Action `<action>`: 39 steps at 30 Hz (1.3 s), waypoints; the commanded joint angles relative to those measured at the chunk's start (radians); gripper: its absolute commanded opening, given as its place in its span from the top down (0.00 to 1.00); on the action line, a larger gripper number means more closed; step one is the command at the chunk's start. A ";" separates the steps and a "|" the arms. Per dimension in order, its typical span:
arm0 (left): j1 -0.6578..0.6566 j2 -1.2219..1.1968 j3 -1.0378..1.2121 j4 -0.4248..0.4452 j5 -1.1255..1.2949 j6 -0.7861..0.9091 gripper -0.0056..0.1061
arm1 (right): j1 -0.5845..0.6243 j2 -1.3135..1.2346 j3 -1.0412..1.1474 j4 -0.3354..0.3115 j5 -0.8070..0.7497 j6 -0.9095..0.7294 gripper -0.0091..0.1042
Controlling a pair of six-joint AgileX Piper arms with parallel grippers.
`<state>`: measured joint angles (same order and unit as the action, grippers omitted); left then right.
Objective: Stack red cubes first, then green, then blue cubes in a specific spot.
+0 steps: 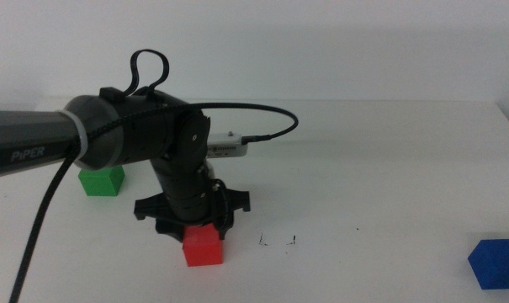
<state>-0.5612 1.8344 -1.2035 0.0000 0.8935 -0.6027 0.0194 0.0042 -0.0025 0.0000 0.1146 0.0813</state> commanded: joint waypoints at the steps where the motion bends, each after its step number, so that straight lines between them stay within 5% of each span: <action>1: -0.027 -0.024 -0.043 -0.024 0.027 0.001 0.91 | -0.008 -0.004 0.002 -0.011 -0.007 0.001 0.11; 5: -0.123 0.004 -0.231 0.070 0.150 -0.083 0.93 | -0.008 -0.004 0.002 -0.011 -0.007 0.001 0.11; 12: -0.180 0.184 -0.479 0.040 0.249 -0.087 0.87 | -0.008 -0.004 0.002 -0.011 -0.007 0.001 0.11; 30: -0.168 0.306 -0.494 0.000 0.155 -0.076 0.84 | -0.008 -0.004 0.002 -0.011 -0.007 0.001 0.11; 35: -0.168 0.311 -0.494 0.000 0.164 -0.056 0.69 | -0.008 -0.004 0.002 -0.011 -0.007 0.001 0.11; 38: -0.168 0.311 -0.494 0.000 0.164 -0.053 0.49 | -0.008 -0.004 0.002 -0.011 -0.007 0.001 0.11; 39: -0.168 0.311 -0.494 0.007 0.166 -0.048 0.33 | -0.008 -0.004 0.002 -0.011 -0.007 0.001 0.11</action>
<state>-0.7348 2.1374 -1.6945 0.0108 1.0506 -0.6552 0.0194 0.0042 -0.0025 0.0000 0.1146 0.0836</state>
